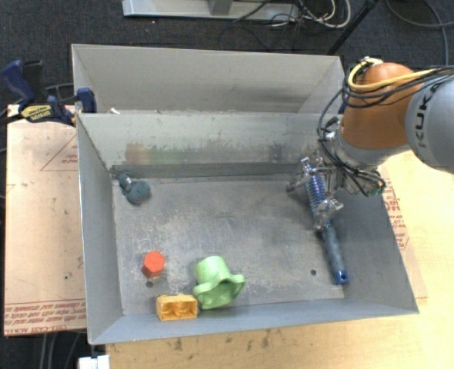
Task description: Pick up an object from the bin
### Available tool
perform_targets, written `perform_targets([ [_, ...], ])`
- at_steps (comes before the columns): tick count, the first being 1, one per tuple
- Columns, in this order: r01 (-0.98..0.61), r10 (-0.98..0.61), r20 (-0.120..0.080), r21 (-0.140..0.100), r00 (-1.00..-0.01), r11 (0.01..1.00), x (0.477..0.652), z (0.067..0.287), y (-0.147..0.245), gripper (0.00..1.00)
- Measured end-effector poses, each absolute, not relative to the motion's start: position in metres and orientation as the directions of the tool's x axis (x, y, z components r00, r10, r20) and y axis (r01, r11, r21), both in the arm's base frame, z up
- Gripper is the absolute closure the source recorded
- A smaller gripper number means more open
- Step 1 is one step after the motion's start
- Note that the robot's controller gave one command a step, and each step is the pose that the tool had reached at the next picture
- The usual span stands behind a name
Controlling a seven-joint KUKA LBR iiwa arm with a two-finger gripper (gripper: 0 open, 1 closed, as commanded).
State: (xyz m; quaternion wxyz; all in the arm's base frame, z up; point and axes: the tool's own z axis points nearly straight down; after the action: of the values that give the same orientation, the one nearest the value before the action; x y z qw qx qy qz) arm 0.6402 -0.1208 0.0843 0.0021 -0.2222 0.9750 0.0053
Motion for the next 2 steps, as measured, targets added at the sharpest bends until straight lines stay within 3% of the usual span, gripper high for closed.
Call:
perform_targets([
  [1, -0.162, -0.162, -0.007, -0.001, -0.987, 0.987, 0.629, 0.136, -0.143, 0.0],
  [2, -0.461, -0.461, -0.004, 0.004, -0.887, 0.887, 0.624, 0.1, -0.152, 0.0],
])
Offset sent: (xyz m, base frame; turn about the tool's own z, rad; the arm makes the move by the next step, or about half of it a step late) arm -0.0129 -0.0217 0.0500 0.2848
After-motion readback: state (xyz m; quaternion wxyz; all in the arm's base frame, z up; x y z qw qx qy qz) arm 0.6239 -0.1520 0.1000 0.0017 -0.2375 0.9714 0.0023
